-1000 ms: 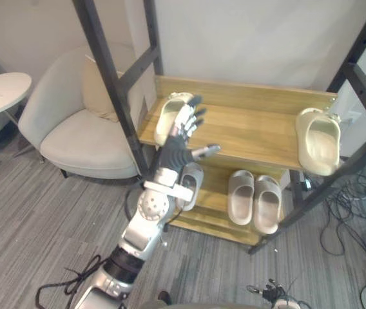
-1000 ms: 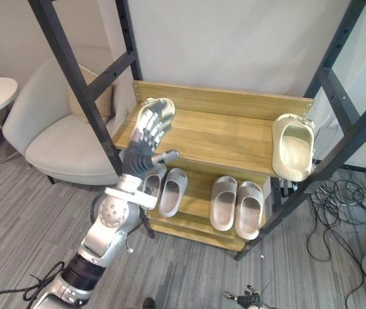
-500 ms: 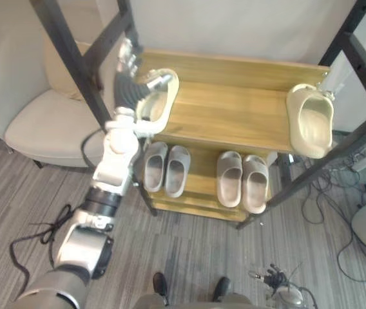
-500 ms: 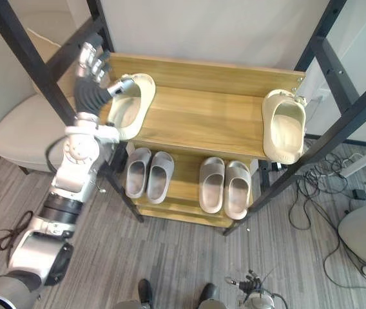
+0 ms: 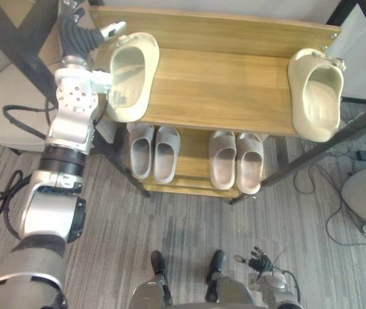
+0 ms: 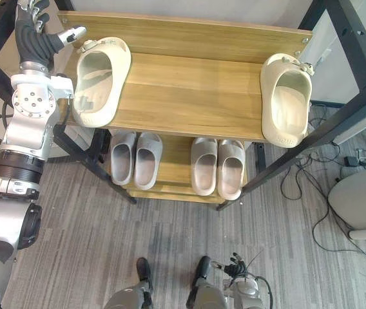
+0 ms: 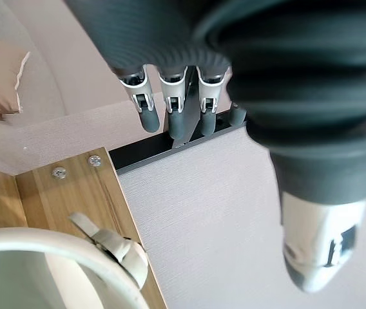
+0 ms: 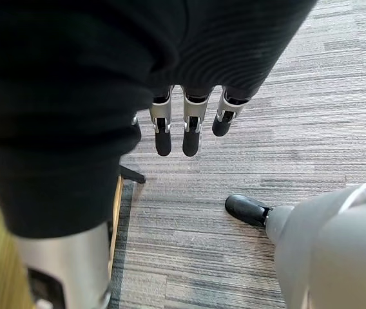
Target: Organize the slippers on the shoe rack
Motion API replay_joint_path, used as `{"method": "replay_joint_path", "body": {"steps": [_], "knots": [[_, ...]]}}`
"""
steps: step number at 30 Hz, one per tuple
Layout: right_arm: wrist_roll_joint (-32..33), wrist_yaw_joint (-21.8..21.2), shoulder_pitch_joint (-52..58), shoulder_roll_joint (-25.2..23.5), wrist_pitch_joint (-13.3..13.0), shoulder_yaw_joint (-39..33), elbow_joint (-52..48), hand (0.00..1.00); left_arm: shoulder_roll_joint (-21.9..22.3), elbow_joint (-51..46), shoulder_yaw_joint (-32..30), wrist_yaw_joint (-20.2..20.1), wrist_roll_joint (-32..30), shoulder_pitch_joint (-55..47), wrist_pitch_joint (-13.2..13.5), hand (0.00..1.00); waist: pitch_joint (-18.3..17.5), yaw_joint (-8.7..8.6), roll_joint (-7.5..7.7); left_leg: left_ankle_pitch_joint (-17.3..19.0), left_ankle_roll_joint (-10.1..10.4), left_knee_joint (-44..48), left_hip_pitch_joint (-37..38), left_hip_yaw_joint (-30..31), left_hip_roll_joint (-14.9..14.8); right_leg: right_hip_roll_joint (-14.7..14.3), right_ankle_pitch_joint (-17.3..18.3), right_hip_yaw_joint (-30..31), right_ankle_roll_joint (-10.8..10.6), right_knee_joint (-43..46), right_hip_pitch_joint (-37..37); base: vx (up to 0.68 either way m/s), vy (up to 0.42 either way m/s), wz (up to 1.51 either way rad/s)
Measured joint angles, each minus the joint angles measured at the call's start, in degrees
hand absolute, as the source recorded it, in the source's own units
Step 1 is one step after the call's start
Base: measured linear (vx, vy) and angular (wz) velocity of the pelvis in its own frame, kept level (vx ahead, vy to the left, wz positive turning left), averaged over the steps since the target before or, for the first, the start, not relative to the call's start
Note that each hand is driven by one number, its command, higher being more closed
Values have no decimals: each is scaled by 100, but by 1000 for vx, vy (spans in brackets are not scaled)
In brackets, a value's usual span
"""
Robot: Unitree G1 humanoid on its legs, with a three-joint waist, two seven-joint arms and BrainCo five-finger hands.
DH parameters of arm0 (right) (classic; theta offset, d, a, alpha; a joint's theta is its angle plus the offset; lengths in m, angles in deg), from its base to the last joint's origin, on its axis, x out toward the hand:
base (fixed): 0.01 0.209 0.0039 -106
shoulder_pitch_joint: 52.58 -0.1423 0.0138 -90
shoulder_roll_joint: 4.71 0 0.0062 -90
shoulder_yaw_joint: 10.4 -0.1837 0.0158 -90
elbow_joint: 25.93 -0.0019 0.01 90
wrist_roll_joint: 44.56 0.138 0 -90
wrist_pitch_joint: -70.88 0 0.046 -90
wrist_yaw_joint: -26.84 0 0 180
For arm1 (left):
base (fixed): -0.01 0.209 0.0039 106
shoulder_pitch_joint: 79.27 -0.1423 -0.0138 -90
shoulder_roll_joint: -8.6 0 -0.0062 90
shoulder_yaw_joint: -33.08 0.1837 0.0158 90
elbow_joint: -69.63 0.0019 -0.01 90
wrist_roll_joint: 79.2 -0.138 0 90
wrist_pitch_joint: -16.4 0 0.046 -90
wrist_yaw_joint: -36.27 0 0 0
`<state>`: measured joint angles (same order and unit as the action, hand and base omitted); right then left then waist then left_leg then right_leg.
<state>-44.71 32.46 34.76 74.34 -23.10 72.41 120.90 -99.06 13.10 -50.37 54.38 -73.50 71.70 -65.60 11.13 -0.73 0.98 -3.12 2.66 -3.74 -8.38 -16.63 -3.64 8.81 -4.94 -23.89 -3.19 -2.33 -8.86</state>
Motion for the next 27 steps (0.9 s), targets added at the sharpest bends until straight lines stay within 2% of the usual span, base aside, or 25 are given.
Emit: {"method": "replay_joint_path", "body": {"steps": [10,15,16,18,27], "knots": [[-55,1,54,-1,-3,173,3,0,-157,8,-1,-135,-425,-119,-116,0,144,-9,-44,-4,0,4,-47,-6,-16,-21,-65,81,38,14,-99,-31,-6,-4],[-218,-2,54,1,-16,324,3,0,-172,-64,12,-326,-973,-338,-145,0,187,-8,-108,-4,0,5,60,41,-14,-22,-62,71,37,8,17,-10,-4,1],[-217,-1,58,5,-30,416,-8,0,-287,-64,146,-375,-1325,-341,-176,0,230,-18,-178,-4,1,4,46,94,-17,-25,-61,50,37,11,16,-67,-22,5],[-215,-1,64,13,-67,520,-8,0,-377,-60,237,-387,-1604,-340,-220,0,239,-30,-194,-5,1,3,46,98,-22,-29,-61,53,37,12,14,-32,-10,2],[-134,-4,45,-4,-147,751,-221,0,-559,325,344,-458,-1988,-72,-243,0,281,-39,-266,-29,26,1,-63,64,-45,-46,-67,103,45,45,-137,0,0,-2]]}}
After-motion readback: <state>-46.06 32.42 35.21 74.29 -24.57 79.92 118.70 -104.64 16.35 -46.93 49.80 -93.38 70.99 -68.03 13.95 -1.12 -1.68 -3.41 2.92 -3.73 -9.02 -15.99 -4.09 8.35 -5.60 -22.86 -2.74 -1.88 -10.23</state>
